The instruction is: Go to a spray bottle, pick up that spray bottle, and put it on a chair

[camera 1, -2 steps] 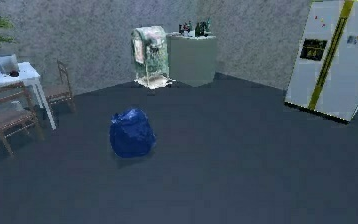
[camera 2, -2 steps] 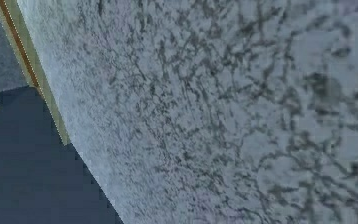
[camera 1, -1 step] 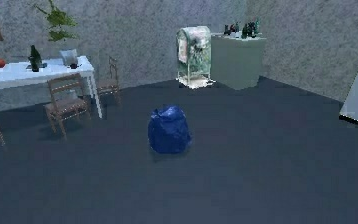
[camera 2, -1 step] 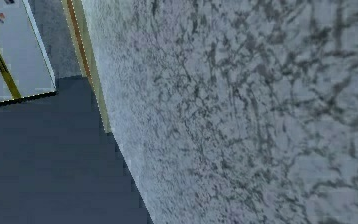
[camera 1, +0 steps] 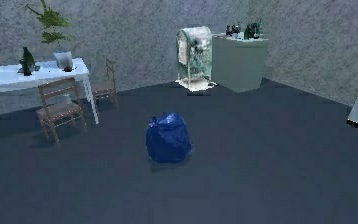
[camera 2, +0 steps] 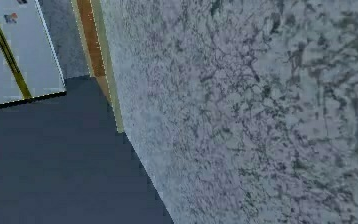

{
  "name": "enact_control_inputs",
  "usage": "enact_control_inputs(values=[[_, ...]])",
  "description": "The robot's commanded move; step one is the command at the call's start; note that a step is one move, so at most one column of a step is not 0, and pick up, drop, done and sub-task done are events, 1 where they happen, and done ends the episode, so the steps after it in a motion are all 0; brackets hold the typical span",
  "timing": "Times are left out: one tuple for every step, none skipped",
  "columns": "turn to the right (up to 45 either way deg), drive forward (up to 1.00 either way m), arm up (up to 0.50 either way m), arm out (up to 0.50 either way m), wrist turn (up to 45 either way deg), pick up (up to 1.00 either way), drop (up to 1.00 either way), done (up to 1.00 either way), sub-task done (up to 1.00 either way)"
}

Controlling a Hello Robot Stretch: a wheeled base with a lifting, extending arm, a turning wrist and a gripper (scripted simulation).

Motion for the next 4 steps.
enact_control_inputs(values=[[-27.0, 0.00, 0.00, 0.00, 0.0, 0.00, 0.00, 0.00, 0.00], [0.0, 0.35, 0.00, 0.00, 0.0, 0.00, 0.00, 0.00, 0.00], [45.0, 0.00, 0.00, 0.00, 0.0, 0.00, 0.00, 0.00, 0.00], [45.0, 0.00, 0.00, 0.00, 0.0, 0.00, 0.00, 0.00, 0.00]])
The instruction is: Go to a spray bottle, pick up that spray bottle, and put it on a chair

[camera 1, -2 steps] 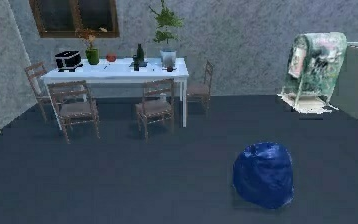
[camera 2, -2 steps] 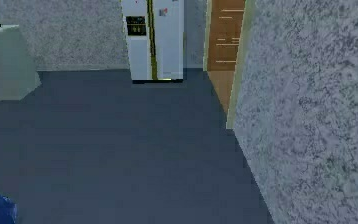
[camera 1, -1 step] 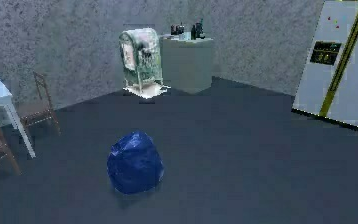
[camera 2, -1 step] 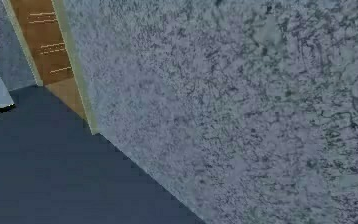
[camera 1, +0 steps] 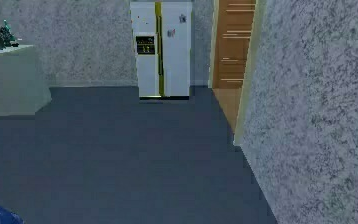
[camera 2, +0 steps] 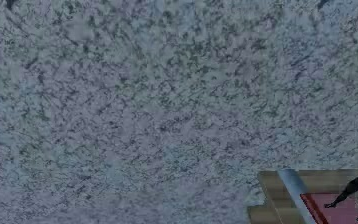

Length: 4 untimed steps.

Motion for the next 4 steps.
enact_control_inputs(values=[[45.0, 0.00, 0.00, 0.00, 0.0, 0.00, 0.00, 0.00, 0.00], [9.0, 0.00, 0.00, 0.00, 0.0, 0.00, 0.00, 0.00, 0.00], [45.0, 0.00, 0.00, 0.00, 0.0, 0.00, 0.00, 0.00, 0.00], [12.0, 0.00, 0.00, 0.00, 0.0, 0.00, 0.00, 0.00, 0.00]])
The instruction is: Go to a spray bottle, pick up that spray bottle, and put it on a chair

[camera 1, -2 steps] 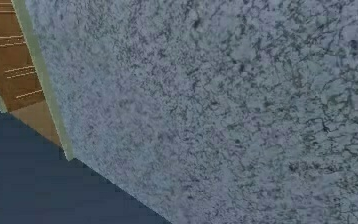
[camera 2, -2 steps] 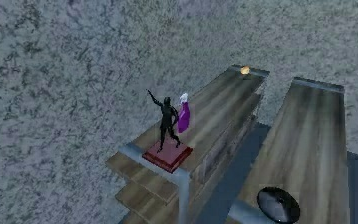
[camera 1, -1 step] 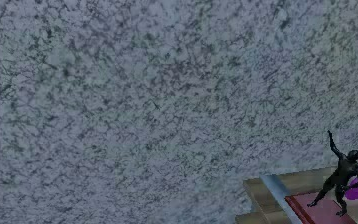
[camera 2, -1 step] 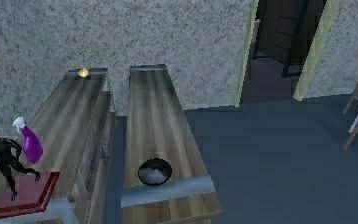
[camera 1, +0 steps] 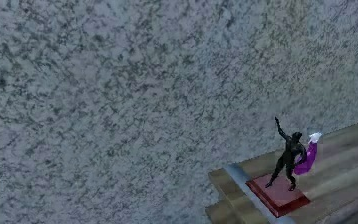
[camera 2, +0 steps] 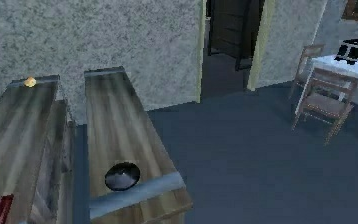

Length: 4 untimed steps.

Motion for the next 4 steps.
enact_control_inputs(values=[[0.0, 0.35, 0.00, 0.00, 0.0, 0.00, 0.00, 0.00, 0.00], [-33.0, 0.00, 0.00, 0.00, 0.0, 0.00, 0.00, 0.00, 0.00], [0.0, 0.00, 0.50, 0.00, 0.0, 0.00, 0.00, 0.00, 0.00], [0.0, 0.00, 0.28, 0.00, 0.0, 0.00, 0.00, 0.00, 0.00]])
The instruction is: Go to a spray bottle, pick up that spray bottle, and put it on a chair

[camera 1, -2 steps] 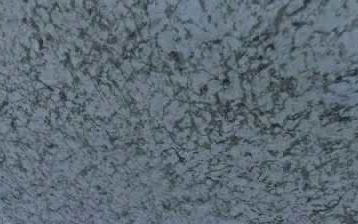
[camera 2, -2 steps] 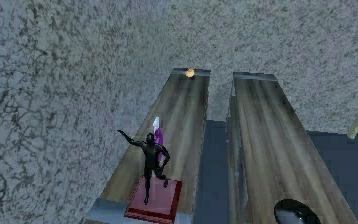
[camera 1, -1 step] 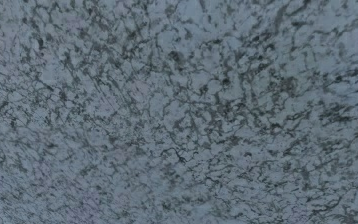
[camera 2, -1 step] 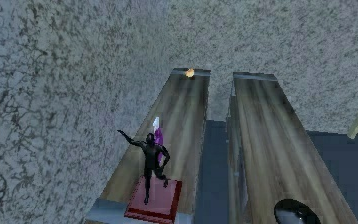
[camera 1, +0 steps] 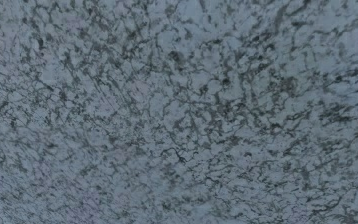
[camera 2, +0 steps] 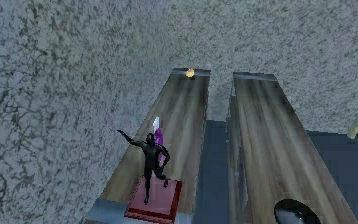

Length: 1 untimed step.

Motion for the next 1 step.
enact_control_inputs(values=[[0.0, 0.00, 0.00, 0.40, 0.0, 0.00, 0.00, 0.00, 0.00]])
